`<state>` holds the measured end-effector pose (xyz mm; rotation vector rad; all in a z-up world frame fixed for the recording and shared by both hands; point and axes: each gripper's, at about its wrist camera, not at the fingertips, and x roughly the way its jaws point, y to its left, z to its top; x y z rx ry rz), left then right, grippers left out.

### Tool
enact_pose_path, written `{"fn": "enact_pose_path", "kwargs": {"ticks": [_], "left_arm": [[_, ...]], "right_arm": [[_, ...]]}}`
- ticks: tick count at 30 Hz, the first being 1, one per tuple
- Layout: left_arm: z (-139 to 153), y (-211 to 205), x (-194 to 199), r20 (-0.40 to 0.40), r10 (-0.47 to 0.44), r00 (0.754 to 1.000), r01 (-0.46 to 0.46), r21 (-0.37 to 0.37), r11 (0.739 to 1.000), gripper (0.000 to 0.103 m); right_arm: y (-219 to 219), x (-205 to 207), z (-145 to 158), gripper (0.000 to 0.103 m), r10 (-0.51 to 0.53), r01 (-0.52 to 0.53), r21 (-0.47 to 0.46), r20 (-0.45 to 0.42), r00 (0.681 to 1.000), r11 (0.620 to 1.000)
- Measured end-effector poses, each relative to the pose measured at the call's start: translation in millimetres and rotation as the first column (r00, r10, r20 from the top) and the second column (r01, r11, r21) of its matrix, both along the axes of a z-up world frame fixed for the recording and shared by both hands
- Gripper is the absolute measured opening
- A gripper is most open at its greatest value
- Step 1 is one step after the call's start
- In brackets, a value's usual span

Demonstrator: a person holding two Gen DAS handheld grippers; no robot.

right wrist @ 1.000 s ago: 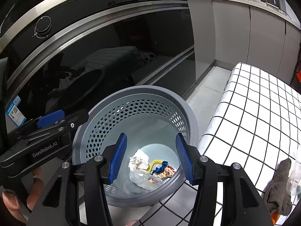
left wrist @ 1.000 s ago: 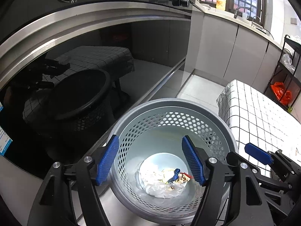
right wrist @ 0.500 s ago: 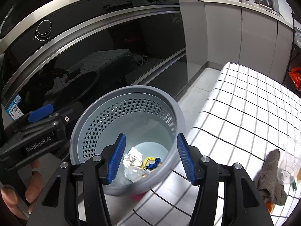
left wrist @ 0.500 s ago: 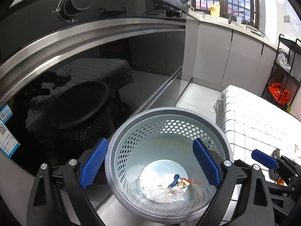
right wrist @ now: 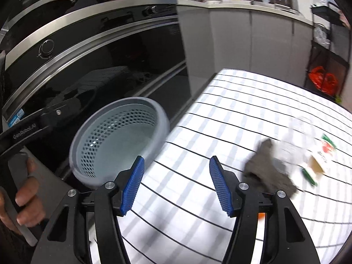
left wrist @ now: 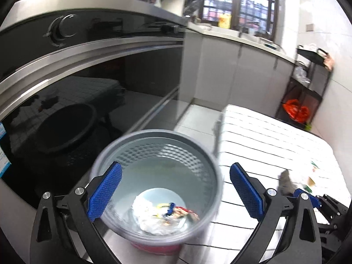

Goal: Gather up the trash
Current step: 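Move both tools back over the table toward the carton and peel, then grasp the white-green carton with the right tool while the left tool grasps the orange peel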

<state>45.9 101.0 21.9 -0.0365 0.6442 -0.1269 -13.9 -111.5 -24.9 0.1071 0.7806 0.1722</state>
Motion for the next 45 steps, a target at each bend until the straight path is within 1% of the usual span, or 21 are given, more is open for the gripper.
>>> {"fn": "enact_pose_path", "kwargs": {"ticks": [3,7,11,16,20,24,29,34,39,45], "left_arm": [[2,-22,-12,0.001,-0.051,0.999,0.051,0.011,0.999,0.096],[1,-49,-25,-0.026,-0.115,0.993,0.115,-0.028,0.993,0.096],[1,-81,-37,-0.031,-0.173,0.984,0.173,-0.029,0.985,0.096],[-1,-119,-44,-0.023,-0.216,0.976,0.215,-0.04,0.976,0.096],[-12,-151,-44,-0.025,-0.219,0.975,0.219,-0.013,0.976,0.096],[-26,-173,-43,-0.027,-0.214,0.976,0.215,0.025,0.976,0.096],[-43,-180,-35,-0.054,-0.203,0.978,0.206,0.043,0.978,0.096],[-56,-183,-29,-0.08,-0.195,0.978,0.2,0.062,0.978,0.096],[-67,-187,-25,-0.107,-0.203,0.973,0.211,0.07,0.975,0.096],[-70,-188,-22,-0.115,-0.203,0.972,0.211,0.062,0.976,0.096]], "right_arm": [[-31,-20,7,0.061,-0.049,0.049,-0.022,0.013,0.999,0.999],[-76,-40,13,0.061,-0.122,0.123,-0.051,0.017,0.992,0.991],[-119,-56,13,0.061,-0.196,0.196,-0.071,0.014,0.981,0.978],[-166,-67,7,0.061,-0.264,0.263,-0.064,0.002,0.965,0.963],[-188,-63,-6,0.061,-0.296,0.295,-0.046,-0.02,0.955,0.954],[-199,-54,-22,0.061,-0.318,0.316,-0.035,-0.047,0.947,0.948],[-205,-31,-38,0.061,-0.315,0.316,-0.002,-0.088,0.945,0.949],[-202,-5,-52,0.061,-0.316,0.317,-0.016,-0.112,0.942,0.948],[-204,15,-67,0.061,-0.346,0.345,-0.03,-0.154,0.926,0.938],[-210,30,-75,0.061,-0.39,0.392,-0.028,-0.176,0.904,0.92]]}}
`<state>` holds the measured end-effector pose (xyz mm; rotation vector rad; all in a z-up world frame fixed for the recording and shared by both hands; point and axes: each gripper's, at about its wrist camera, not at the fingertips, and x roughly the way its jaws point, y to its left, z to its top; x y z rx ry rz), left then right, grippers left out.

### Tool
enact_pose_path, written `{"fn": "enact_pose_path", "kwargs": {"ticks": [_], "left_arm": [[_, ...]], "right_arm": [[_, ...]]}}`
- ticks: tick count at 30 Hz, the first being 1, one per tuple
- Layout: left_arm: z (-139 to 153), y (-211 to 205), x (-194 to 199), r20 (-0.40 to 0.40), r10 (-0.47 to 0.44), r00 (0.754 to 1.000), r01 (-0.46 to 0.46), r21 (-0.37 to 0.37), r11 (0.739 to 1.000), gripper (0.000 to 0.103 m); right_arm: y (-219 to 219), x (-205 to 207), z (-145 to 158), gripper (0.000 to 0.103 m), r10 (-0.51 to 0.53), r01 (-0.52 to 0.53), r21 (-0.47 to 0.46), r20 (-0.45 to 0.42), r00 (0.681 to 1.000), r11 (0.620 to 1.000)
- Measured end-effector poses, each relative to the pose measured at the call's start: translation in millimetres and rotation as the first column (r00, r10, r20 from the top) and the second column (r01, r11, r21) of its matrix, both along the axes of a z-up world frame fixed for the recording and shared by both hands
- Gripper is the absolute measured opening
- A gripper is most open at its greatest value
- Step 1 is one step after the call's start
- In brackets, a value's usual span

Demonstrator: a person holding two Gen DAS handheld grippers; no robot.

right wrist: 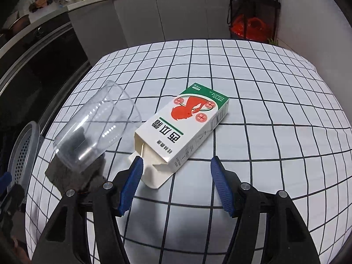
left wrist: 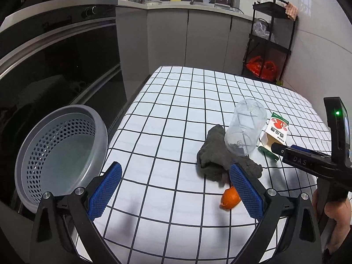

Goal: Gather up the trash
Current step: 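Grasp the white-green carton with the right tool while the left tool grasps the orange peel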

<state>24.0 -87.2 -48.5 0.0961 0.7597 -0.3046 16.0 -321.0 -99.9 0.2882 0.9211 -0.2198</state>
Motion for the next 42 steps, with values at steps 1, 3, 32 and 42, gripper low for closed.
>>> {"fn": "enact_pose_path", "kwargs": {"ticks": [1,3,32,42], "left_arm": [[0,0,0,0.0,0.0,1.0,0.0,0.001,1.0,0.096],[-1,-1,0,0.0,0.0,1.0,0.0,0.005,1.0,0.096],[-19,-20,-14,-0.02,-0.06,0.998,0.061,0.045,0.997,0.096],[-46,-44,-11,-0.132,-0.099,0.986,0.109,0.068,0.992,0.096]], "right_arm": [[0,1,-1,0.061,-0.003,0.003,-0.001,-0.002,1.0,1.0],[-2,4,-4,0.061,-0.008,0.008,0.005,-0.01,1.0,1.0],[-25,-50,24,0.016,-0.022,0.015,0.072,0.102,0.995,0.997],[-39,-63,28,0.016,-0.051,0.038,0.109,0.118,0.992,0.993]]}}
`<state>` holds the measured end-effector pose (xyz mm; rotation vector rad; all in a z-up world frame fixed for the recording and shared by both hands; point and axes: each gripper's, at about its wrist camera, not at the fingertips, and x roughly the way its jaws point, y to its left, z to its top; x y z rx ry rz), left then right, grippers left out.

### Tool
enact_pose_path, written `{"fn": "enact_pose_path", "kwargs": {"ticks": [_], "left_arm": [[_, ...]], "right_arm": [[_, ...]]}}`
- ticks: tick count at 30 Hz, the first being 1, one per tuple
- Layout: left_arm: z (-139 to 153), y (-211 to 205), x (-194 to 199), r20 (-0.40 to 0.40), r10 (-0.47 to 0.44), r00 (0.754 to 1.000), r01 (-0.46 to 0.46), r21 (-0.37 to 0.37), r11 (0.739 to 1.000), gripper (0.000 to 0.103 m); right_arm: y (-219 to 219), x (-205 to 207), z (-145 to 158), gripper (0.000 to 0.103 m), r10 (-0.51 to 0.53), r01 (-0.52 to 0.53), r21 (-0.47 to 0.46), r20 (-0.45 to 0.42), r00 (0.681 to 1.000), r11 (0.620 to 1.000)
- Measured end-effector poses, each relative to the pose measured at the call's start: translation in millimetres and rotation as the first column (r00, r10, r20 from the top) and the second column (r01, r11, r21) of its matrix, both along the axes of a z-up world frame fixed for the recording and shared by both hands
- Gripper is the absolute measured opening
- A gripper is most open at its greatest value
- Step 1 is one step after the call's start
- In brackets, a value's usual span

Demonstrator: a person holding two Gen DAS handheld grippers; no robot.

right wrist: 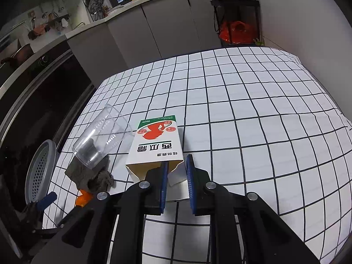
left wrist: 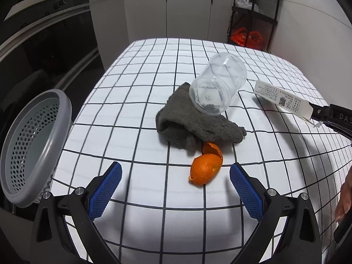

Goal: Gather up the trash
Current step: 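Grasp the white-green carton with the right tool while the left tool grasps the orange peel, then carry the orange peel and carton over the grey basket with both tools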

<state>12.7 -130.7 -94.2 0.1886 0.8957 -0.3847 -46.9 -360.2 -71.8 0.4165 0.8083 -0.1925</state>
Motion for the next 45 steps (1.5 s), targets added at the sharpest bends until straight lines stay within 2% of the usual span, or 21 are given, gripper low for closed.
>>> {"fn": "enact_pose_path", "kwargs": {"ticks": [5,7,8,10,11,13,15,21,31,38,45], "left_arm": [[-7,-6,6,-0.039,-0.002,0.999,0.002,0.002,1.0,0.093],[-10,-8,8,-0.045,-0.009,0.999,0.01,0.016,1.0,0.077],[-10,-8,8,-0.053,-0.017,0.998,0.017,0.01,1.0,0.074],[-10,-9,8,-0.061,-0.025,0.998,0.025,-0.003,1.0,0.061],[-9,-9,7,-0.06,-0.029,0.998,0.029,-0.006,1.0,0.058],[-8,-9,6,-0.059,-0.041,0.997,0.04,-0.016,0.999,0.04],[-7,-9,4,-0.059,-0.054,0.997,0.053,-0.022,0.998,0.028],[2,-1,-2,-0.032,-0.059,0.998,0.058,-0.028,0.998,0.02],[36,26,-24,0.037,-0.044,0.998,0.046,-0.063,0.997,0.019],[63,57,-30,0.088,0.008,0.996,-0.004,-0.047,0.999,0.019],[93,107,-24,0.169,0.096,0.981,-0.096,-0.005,0.995,0.019]], "right_arm": [[1,0,1,0.016,-0.001,0.001,0.004,0.002,1.0,1.0],[2,0,1,0.016,-0.001,0.001,0.004,0.003,1.0,1.0],[2,0,1,0.016,0.0,0.0,0.002,0.003,1.0,1.0],[3,0,0,0.016,0.004,-0.004,0.0,0.0,1.0,1.0],[4,0,-1,0.016,0.006,-0.006,-0.001,-0.001,1.0,1.0],[5,1,-1,0.016,0.01,-0.01,-0.004,-0.003,1.0,1.0],[5,-1,0,0.016,0.01,-0.01,-0.008,-0.002,1.0,1.0],[7,-11,5,0.016,0.008,-0.008,-0.019,0.008,1.0,1.0],[33,-42,21,0.016,0.024,-0.022,-0.028,0.053,0.998,0.999],[74,-53,38,0.016,0.088,-0.081,-0.079,0.086,0.992,0.994],[129,-42,62,0.016,0.196,-0.182,-0.111,0.136,0.971,0.977]]}}
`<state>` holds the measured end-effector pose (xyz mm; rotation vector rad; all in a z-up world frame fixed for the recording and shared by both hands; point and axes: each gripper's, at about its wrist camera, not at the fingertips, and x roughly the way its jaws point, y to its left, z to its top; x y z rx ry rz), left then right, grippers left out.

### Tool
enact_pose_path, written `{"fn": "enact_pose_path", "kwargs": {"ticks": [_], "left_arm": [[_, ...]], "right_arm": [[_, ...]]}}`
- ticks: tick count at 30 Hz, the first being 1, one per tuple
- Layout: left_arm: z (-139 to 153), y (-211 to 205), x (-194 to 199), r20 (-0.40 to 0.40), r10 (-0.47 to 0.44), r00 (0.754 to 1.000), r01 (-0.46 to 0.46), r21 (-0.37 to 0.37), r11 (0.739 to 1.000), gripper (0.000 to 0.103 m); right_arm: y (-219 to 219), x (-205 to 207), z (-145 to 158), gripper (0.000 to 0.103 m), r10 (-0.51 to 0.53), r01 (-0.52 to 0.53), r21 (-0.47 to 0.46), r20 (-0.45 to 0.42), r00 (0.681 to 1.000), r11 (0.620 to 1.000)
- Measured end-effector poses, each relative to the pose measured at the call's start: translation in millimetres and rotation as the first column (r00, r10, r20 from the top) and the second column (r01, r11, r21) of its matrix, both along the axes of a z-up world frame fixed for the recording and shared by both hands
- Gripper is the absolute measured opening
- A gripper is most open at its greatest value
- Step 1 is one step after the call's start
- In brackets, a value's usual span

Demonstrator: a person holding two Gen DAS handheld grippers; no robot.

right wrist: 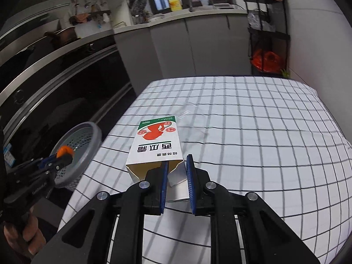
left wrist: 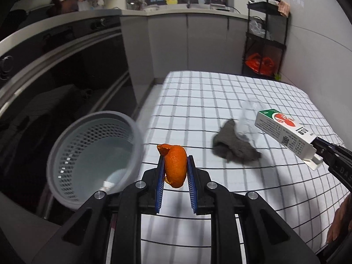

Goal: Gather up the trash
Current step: 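Carry the orange peel and carton over the grey basket with both tools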

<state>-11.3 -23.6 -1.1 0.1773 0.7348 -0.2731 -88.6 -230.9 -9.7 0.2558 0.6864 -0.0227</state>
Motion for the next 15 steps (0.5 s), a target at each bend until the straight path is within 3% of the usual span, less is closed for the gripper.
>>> {"fn": "enact_pose_path", "kwargs": {"ticks": [15], "left_arm": [[20,113,53,0.051,0.235,0.971,-0.235,-0.007,0.972,0.02]], "right_arm": [[122,73,23,0.016,0.221,-0.221,0.004,0.038,0.975,0.975]]}}
